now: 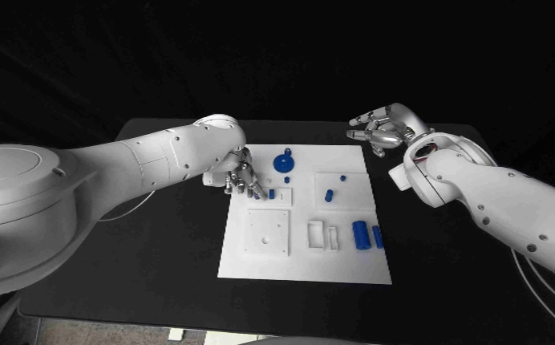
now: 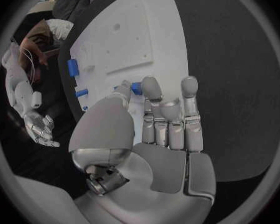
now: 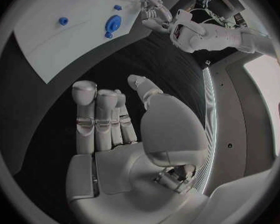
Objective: Assemble the parts on the task board
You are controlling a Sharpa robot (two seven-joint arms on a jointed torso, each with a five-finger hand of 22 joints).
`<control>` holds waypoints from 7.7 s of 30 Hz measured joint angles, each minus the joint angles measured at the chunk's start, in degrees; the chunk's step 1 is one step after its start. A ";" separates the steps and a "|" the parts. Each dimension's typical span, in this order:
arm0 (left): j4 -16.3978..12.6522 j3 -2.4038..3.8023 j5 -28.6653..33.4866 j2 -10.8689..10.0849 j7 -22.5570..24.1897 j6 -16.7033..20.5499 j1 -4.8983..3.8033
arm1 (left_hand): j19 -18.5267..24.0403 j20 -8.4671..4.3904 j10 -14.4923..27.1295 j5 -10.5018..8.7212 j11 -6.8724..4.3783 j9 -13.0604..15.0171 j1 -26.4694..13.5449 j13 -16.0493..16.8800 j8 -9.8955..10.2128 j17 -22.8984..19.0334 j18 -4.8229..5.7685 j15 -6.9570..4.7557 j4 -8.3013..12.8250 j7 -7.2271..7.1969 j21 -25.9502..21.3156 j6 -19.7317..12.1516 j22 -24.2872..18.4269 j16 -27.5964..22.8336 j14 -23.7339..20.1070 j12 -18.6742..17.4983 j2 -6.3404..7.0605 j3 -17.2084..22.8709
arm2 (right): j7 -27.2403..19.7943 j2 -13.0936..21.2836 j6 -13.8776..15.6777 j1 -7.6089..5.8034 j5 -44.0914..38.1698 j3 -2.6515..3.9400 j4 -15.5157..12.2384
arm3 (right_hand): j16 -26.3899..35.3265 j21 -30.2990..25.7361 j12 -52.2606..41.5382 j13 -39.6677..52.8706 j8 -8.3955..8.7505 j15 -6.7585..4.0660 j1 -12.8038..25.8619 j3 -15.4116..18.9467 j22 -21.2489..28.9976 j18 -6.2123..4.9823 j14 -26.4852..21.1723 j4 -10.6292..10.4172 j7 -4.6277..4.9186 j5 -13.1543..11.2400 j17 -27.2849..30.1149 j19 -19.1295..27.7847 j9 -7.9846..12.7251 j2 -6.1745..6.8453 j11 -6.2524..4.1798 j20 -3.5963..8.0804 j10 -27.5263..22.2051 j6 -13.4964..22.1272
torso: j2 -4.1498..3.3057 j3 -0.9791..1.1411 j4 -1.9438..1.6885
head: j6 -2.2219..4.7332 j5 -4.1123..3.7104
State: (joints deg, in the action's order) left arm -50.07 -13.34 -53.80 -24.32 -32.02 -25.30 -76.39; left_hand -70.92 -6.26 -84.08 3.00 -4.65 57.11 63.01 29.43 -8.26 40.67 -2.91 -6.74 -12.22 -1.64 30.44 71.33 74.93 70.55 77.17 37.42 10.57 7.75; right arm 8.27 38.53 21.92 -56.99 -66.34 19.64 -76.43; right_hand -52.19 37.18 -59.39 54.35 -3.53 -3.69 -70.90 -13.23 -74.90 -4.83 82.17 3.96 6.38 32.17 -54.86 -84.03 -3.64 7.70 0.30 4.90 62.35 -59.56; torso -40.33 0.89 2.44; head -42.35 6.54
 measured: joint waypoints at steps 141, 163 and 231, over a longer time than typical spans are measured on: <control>-31.57 -0.01 -9.87 -18.94 2.54 37.55 4.93 | -3.69 -1.03 0.04 8.27 0.97 -31.73 3.24 -7.81 -10.16 -5.46 0.73 0.10 0.42 1.82 -5.28 -6.57 0.01 -5.36 1.55 -0.82 -1.73 0.08 | 0.01 2.01 0.42 1.61 0.12 0.00 -0.78 | 0.00 0.00 0.00 -0.15 0.00 0.00 0.00 0.00 0.00 0.00 0.00 0.00 0.07 0.28 -0.01 0.00 0.00 0.00 0.01 0.00 0.01 0.07 | 0.31 -0.06 -0.45 | 1.40 -0.31; -29.49 0.01 -9.21 -17.16 3.14 37.74 4.93 | -3.70 -1.03 0.04 8.27 0.97 -31.89 3.89 -7.83 -9.04 -5.45 0.72 0.11 1.93 1.82 -5.06 -6.57 -0.01 -5.36 1.55 -0.82 -2.92 0.46 | 0.02 1.92 0.44 1.62 0.13 0.00 -0.76 | 0.00 0.00 0.00 -0.14 0.00 0.00 0.00 0.00 0.00 0.00 0.00 0.00 0.06 0.27 -0.01 0.00 0.00 0.00 0.02 0.00 0.01 0.06 | 0.29 -0.03 -0.42 | 1.25 -0.36; -28.24 0.41 -4.84 -16.20 4.83 36.20 4.94 | -3.28 -0.61 0.02 14.37 1.21 -32.16 5.20 -7.76 -8.36 -5.63 0.72 0.22 17.39 3.10 -3.98 -8.89 0.00 -5.14 1.62 -0.82 -17.59 -0.50 | 0.06 2.06 0.37 1.65 0.14 0.01 -0.73 | 0.00 0.00 0.00 -0.12 0.00 0.00 0.00 0.00 -0.03 0.00 0.00 0.00 -0.02 0.23 -0.02 0.00 0.00 0.00 0.02 0.00 0.01 -0.01 | 0.36 -0.04 -0.48 | 1.36 -0.68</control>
State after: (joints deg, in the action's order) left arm -78.31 -12.93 -58.64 -40.52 -27.20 10.90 -71.45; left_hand -74.20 -6.86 -84.06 17.36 -3.44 24.95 68.22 21.67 -16.61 35.05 -2.19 -6.52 5.17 1.46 26.46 62.44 74.93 65.41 78.80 36.60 -7.02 7.25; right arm 8.32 40.59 22.29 -55.34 -66.21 19.65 -77.16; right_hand -52.19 37.18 -59.39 54.22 -3.53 -3.68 -70.90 -13.23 -74.93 -4.84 82.17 3.96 6.36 32.41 -54.88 -84.03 -3.64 7.70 0.32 4.90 62.36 -59.57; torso -39.96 0.85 1.96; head -40.98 5.86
